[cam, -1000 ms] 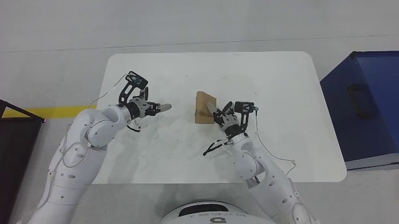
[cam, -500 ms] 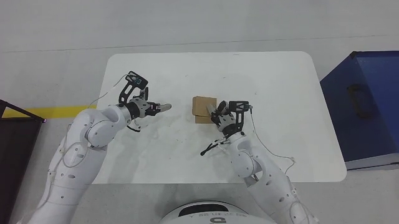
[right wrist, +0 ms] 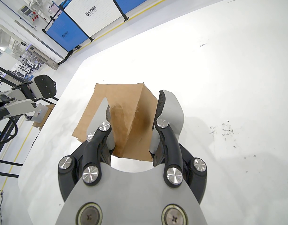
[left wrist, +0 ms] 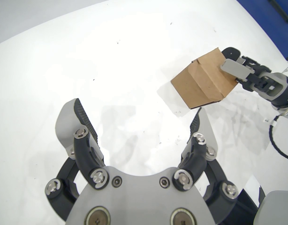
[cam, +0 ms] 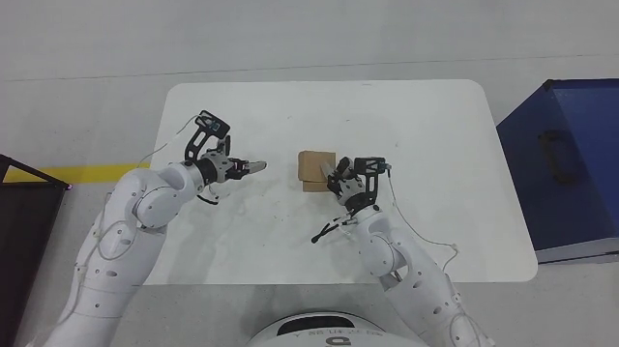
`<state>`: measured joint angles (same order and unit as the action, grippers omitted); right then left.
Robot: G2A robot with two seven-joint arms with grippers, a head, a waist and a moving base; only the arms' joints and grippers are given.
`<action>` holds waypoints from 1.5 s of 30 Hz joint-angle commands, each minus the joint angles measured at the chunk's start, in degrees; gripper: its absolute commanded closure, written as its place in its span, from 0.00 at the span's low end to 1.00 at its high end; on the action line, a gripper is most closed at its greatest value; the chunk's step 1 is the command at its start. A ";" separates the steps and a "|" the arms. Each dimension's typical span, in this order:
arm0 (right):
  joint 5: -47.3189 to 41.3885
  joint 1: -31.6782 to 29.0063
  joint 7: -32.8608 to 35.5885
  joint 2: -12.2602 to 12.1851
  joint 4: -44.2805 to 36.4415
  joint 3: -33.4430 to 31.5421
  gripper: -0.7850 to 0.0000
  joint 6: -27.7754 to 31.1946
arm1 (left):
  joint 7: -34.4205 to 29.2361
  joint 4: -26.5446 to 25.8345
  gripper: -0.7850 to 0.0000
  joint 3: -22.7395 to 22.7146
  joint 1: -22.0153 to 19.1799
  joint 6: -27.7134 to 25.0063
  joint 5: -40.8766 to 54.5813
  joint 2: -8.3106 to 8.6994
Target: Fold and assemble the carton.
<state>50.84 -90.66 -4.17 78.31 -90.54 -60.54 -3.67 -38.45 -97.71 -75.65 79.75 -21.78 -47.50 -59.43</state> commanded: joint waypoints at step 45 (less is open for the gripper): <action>-0.13 -0.44 1.56 0.05 -0.22 -0.18 0.60 3.40 | 3.08 3.01 0.00 13.49 -5.74 6.98 -14.08 -2.64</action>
<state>50.69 -91.05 -2.61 78.37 -90.73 -60.67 -0.31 -35.35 -94.88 -61.94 74.12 -14.90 -61.89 -62.06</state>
